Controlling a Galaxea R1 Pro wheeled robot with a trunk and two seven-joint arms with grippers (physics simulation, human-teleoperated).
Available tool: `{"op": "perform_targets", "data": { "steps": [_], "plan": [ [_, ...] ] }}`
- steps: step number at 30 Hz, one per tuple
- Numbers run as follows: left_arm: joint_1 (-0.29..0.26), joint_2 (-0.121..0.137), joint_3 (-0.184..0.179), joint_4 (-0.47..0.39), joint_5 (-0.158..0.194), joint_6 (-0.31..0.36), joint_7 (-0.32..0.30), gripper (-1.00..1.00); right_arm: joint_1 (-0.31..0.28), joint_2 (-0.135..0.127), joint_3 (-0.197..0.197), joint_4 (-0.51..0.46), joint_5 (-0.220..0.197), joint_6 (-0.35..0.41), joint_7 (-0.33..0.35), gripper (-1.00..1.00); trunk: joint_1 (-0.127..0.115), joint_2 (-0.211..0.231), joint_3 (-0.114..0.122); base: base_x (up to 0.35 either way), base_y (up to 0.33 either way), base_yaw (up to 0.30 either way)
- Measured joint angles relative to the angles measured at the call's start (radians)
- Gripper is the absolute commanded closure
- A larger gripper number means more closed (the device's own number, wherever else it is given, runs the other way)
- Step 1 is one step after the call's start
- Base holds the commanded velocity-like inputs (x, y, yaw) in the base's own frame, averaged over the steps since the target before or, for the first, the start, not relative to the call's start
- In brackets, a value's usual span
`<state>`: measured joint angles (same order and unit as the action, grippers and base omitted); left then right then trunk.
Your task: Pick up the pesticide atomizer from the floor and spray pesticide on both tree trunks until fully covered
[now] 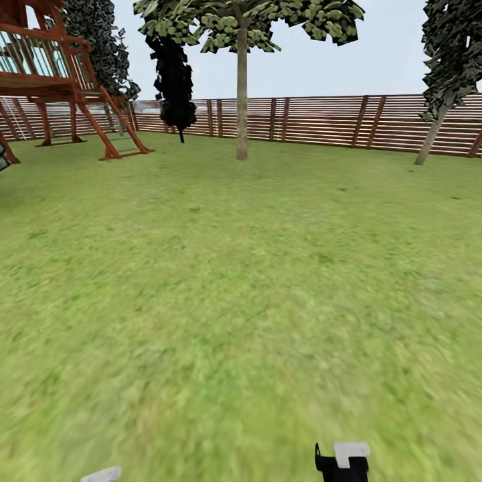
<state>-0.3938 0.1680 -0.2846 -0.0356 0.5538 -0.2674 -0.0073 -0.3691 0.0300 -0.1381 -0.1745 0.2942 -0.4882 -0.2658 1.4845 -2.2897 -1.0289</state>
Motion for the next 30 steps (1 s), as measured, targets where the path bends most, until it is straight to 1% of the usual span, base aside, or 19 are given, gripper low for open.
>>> {"op": "perform_targets", "data": {
  "steps": [9, 15, 30],
  "plan": [
    [0.0, -0.002, 0.0, 0.0, -0.003, -0.005, 0.0, 1.0, 0.0, 0.002, 0.0, 0.0, -0.001, 0.0, -0.001, -1.0, 0.0, 0.0, 0.0, 0.34, 0.0, -0.006],
    [0.0, -0.001, 0.0, 0.001, -0.003, -0.004, 0.0, 1.0, 0.0, 0.001, 0.0, 0.0, -0.001, 0.0, -0.001, -1.0, 0.0, 0.0, 0.0, 0.34, 0.0, -0.138],
    [0.0, -0.001, 0.0, 0.001, -0.003, -0.005, -0.001, 1.0, 0.0, 0.001, 0.0, 0.0, 0.001, 0.001, -0.002, -1.0, 0.0, 0.0, 0.0, 0.34, 0.0, -0.004]
  ]
}}
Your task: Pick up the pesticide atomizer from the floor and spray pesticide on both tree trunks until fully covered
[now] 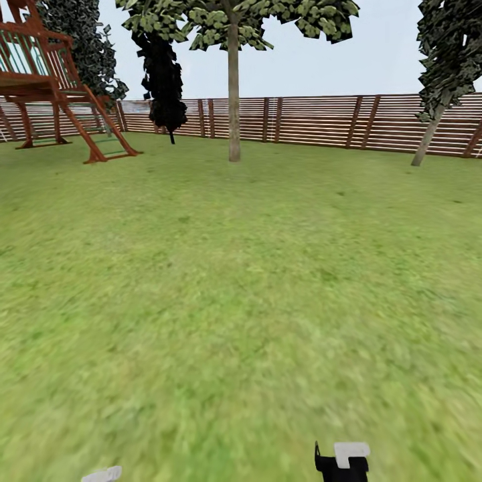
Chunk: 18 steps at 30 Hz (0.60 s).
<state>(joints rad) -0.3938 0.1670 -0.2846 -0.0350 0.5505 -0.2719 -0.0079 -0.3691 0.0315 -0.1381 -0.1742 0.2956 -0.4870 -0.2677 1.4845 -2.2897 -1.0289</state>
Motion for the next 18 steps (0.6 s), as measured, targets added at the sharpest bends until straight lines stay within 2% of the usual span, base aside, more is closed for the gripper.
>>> {"op": "perform_targets", "data": {
  "steps": [18],
  "plan": [
    [0.0, -0.001, 0.0, 0.0, 0.0, 0.001, 0.001, 1.0, 0.0, -0.001, 0.0, 0.0, -0.002, 0.0, 0.001, -1.0, 0.0, 0.0, 0.0, 0.34, 0.0, 0.0]
  ]
}}
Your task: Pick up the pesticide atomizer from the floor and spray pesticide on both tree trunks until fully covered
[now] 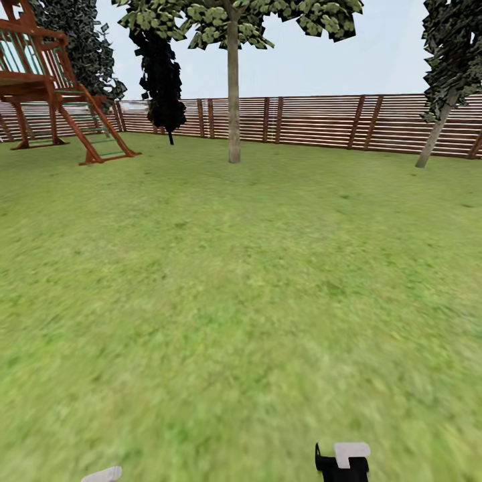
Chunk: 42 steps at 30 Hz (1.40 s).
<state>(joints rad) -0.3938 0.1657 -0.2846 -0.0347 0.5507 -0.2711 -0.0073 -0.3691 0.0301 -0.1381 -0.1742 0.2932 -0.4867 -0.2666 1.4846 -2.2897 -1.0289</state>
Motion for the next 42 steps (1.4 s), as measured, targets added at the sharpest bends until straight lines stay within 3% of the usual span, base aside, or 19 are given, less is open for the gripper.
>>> {"op": "perform_targets", "data": {
  "steps": [42],
  "plan": [
    [0.0, -0.003, 0.0, 0.0, -0.001, 0.0, 0.0, 1.0, 0.0, 0.0, 0.0, 0.002, 0.0, 0.0, 0.0, -1.0, 0.0, 0.0, 0.0, 0.34, 0.0, 0.0]
  ]
}}
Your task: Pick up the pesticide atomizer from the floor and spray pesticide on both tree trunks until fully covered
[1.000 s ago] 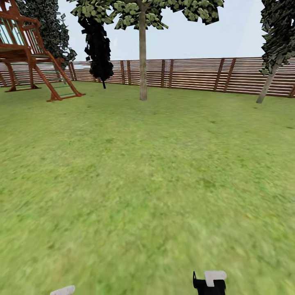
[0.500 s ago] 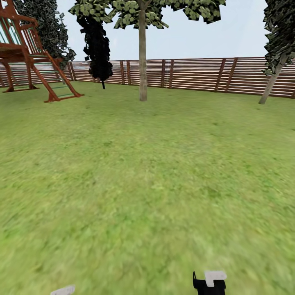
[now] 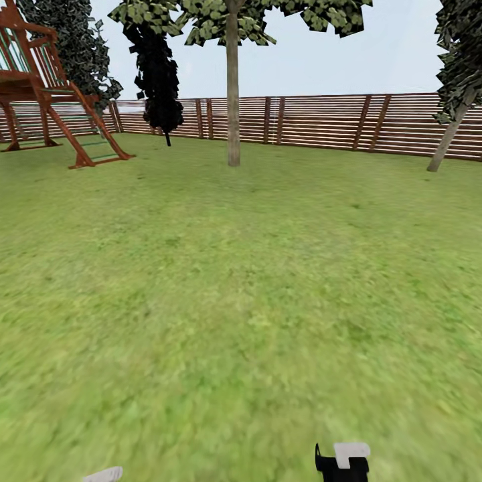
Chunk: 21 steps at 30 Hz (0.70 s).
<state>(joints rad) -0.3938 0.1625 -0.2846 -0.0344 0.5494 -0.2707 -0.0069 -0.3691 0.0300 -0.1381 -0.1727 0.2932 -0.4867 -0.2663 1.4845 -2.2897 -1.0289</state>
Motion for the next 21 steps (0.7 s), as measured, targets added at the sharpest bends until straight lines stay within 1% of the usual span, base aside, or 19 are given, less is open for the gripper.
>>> {"op": "perform_targets", "data": {
  "steps": [21],
  "plan": [
    [0.0, -0.002, 0.0, 0.0, -0.001, 0.0, 0.0, 1.0, 0.0, 0.0, 0.0, 0.0, 0.0, 0.0, 0.0, -1.0, 0.0, 0.0, 0.0, 0.34, 0.0, 0.0]
  ]
}}
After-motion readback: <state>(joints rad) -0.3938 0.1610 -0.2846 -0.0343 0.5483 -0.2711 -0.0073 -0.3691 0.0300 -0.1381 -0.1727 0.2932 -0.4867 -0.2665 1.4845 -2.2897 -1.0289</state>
